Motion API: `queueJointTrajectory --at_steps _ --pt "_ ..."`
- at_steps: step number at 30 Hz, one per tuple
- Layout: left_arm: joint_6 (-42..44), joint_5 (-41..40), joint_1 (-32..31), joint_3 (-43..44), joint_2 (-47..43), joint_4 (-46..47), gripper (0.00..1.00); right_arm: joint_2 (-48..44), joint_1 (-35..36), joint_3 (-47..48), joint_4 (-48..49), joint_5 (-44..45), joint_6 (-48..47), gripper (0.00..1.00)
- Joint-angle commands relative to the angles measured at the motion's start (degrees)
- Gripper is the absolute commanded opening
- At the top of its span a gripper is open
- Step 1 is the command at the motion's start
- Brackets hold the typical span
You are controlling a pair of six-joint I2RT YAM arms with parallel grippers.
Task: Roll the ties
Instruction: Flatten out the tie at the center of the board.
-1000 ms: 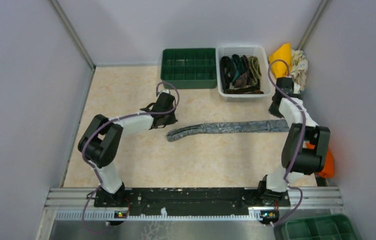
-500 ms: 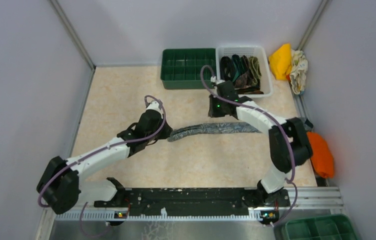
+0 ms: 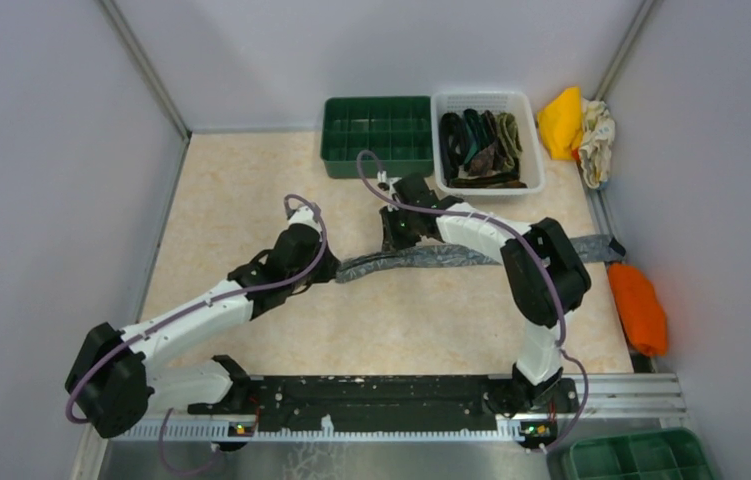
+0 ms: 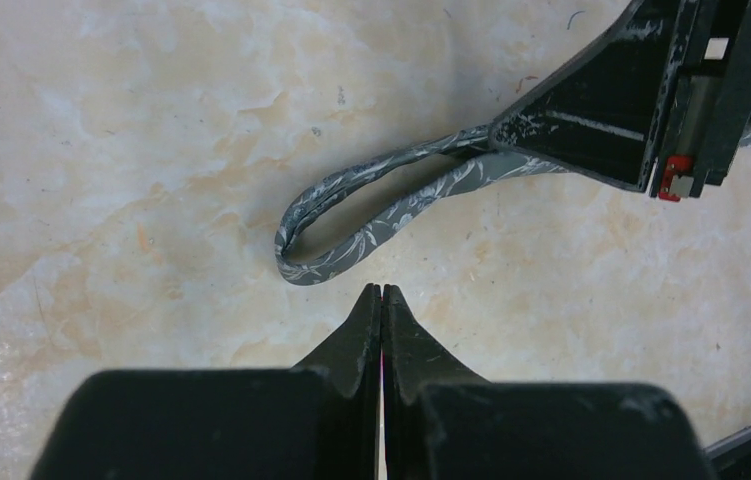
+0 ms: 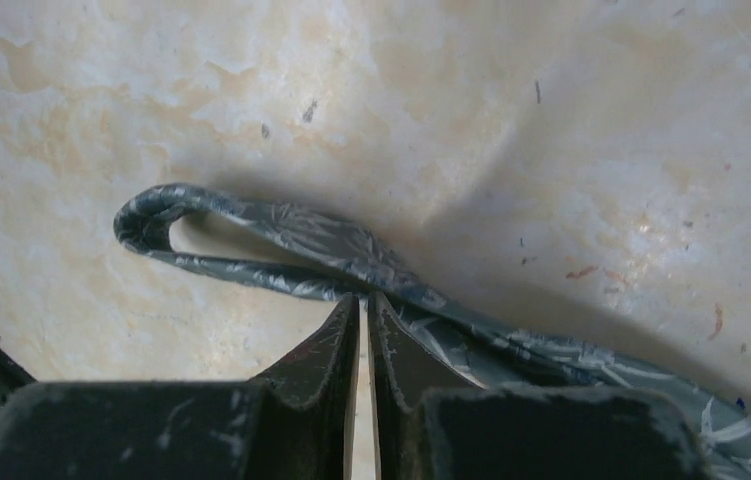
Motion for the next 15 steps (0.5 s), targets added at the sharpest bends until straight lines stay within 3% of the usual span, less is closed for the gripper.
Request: queueJointTrajectory --at_steps 1,11,15 --pt "0.4 -0.6 0.0 0.8 2.4 0.2 0.0 4.4 0.0 6.4 0.8 1.6 -0.9 0.07" --pt "0.5 -3.4 0.0 3.4 3.6 -2.0 0.0 16.2 -2.2 17.3 -1.5 3.1 -2.5 0.05" --pt "0.3 2.9 -0.1 4.9 4.0 -1.9 0.0 17.9 -3.4 19.2 -2.5 3.8 -3.2 0.03"
